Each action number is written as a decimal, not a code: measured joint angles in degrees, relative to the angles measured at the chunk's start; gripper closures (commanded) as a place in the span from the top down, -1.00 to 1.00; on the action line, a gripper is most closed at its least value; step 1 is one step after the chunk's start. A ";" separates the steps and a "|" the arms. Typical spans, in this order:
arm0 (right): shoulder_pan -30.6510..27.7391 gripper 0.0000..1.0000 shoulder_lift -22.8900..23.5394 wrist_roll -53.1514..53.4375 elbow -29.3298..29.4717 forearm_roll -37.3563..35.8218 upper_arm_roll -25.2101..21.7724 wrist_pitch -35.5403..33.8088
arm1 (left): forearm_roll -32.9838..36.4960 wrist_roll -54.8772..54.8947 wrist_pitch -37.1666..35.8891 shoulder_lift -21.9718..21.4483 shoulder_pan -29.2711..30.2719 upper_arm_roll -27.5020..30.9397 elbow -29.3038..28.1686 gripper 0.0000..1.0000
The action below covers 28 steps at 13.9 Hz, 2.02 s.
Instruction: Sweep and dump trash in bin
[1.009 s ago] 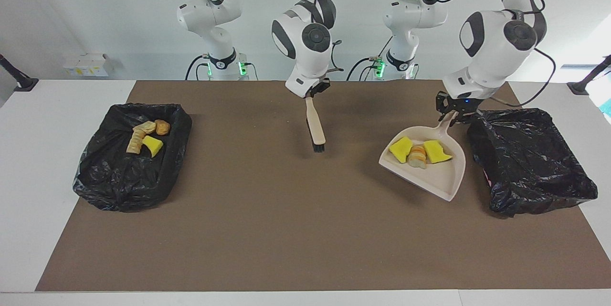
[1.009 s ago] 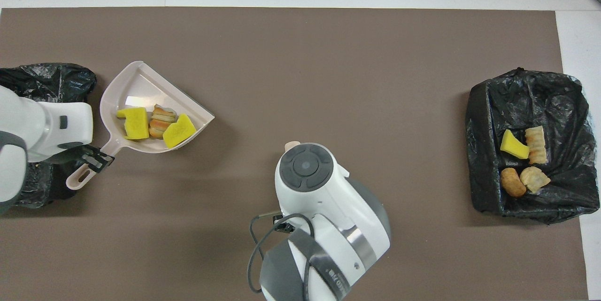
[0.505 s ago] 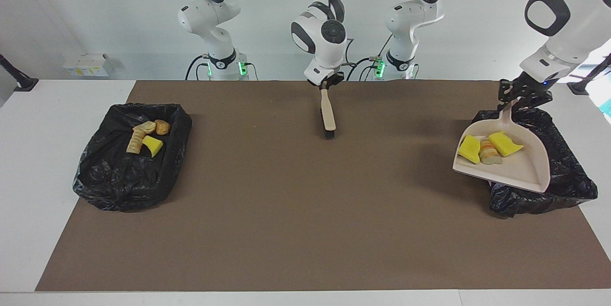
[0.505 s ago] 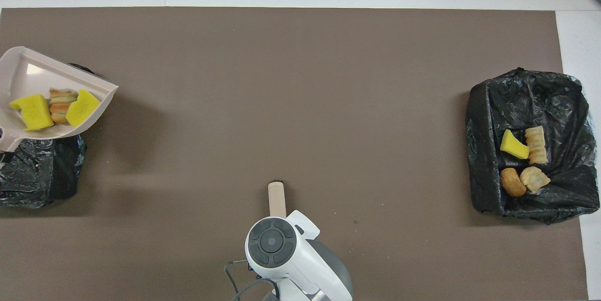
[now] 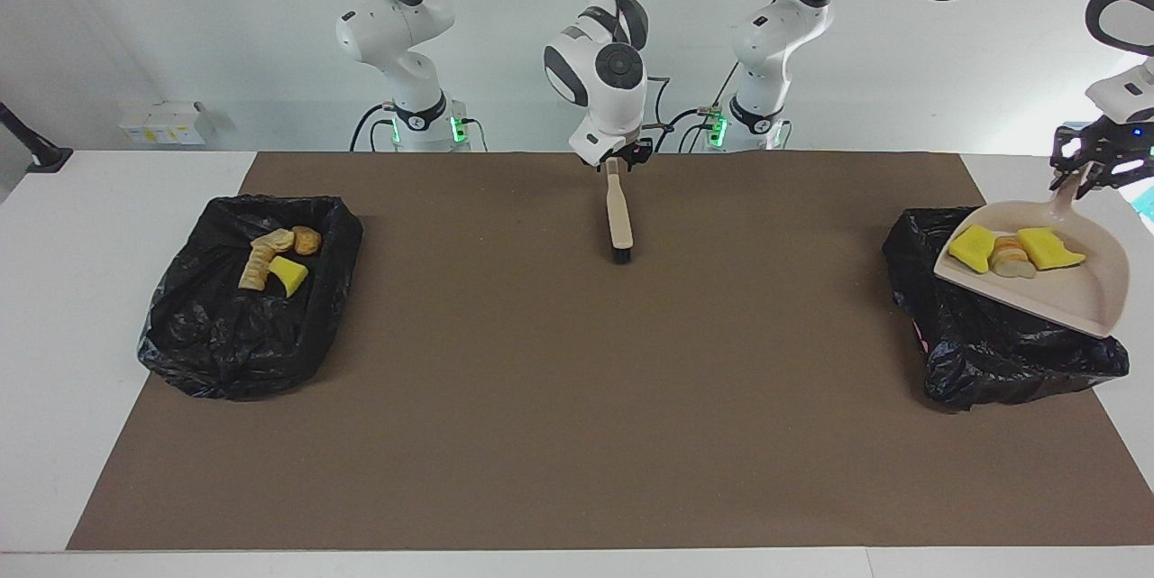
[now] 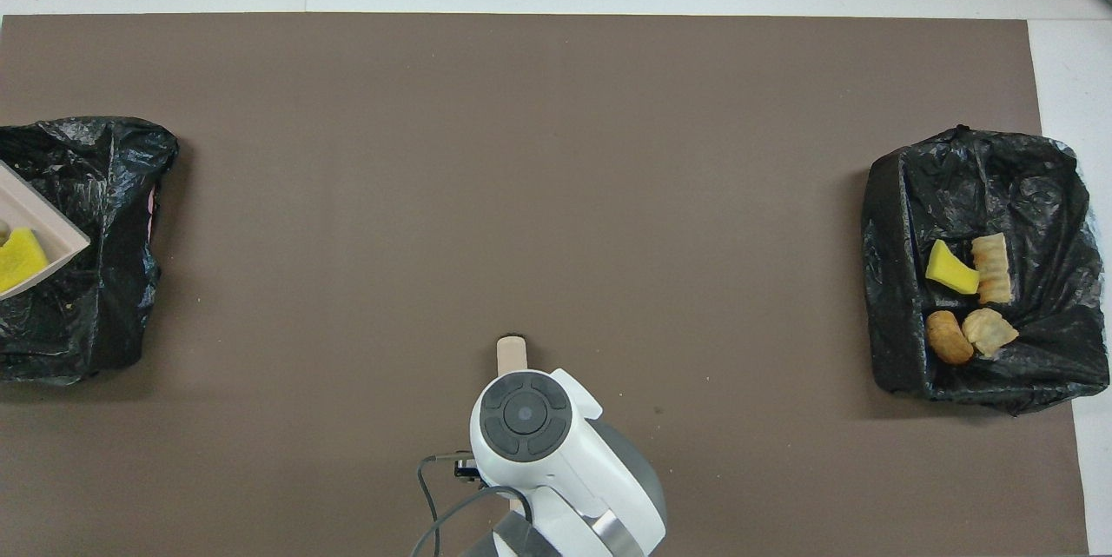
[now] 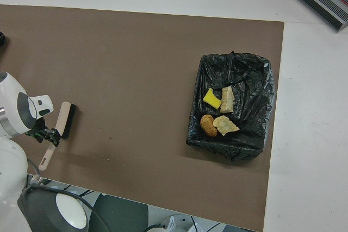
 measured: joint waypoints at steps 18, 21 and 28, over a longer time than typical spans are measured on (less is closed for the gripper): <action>-32.73 1.00 -0.09 -39.00 23.80 -23.77 -0.69 -21.00 | 47.18 9.15 -3.55 5.07 -16.96 -2.06 8.75 -1.00; -39.36 1.00 -0.39 -45.80 25.67 -23.88 -0.85 -21.12 | 44.17 9.15 -4.63 4.80 -17.69 -2.28 11.10 -1.00; -44.12 1.00 -4.89 -46.33 26.24 -23.88 -3.87 -23.91 | 16.00 -4.74 -11.06 1.10 -17.76 -2.00 12.31 -1.00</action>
